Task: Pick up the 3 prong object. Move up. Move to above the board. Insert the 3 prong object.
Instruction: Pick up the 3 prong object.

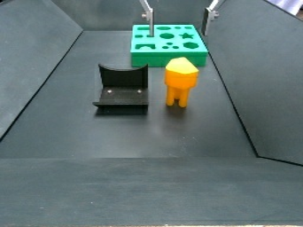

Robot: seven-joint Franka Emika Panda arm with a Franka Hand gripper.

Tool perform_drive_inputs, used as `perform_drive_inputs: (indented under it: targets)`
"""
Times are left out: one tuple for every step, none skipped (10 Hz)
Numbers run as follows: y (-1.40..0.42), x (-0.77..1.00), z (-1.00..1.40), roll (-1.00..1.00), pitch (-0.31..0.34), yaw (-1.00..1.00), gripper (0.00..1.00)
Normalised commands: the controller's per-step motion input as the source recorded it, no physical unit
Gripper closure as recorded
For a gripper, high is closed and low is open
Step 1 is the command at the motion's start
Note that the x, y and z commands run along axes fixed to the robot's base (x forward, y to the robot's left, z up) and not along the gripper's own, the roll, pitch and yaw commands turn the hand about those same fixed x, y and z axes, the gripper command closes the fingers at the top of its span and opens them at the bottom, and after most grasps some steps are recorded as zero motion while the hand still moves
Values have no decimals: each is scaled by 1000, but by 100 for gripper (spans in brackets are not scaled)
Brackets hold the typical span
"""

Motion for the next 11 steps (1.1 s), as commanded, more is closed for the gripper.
perform_drive_inputs:
  targets:
    - [0,-257,0,0,-20,-3,0]
    - [-51,43,0,0,0,0,0]
    - [0,0,-191,0,0,-1000,0]
    - [0,0,-209,0,0,-1000,0]
    - [0,0,-211,0,0,-1000,0]
    - [0,0,-200,0,-6,-1000,0]
    - [0,0,-200,0,-19,-1000,0]
    - [0,0,-197,0,-20,-1000,0]
    - [0,0,-206,0,-23,-1000,0]
    - [0,0,-237,0,-34,-1000,0]
    - [0,0,-297,-7,-50,-1000,0]
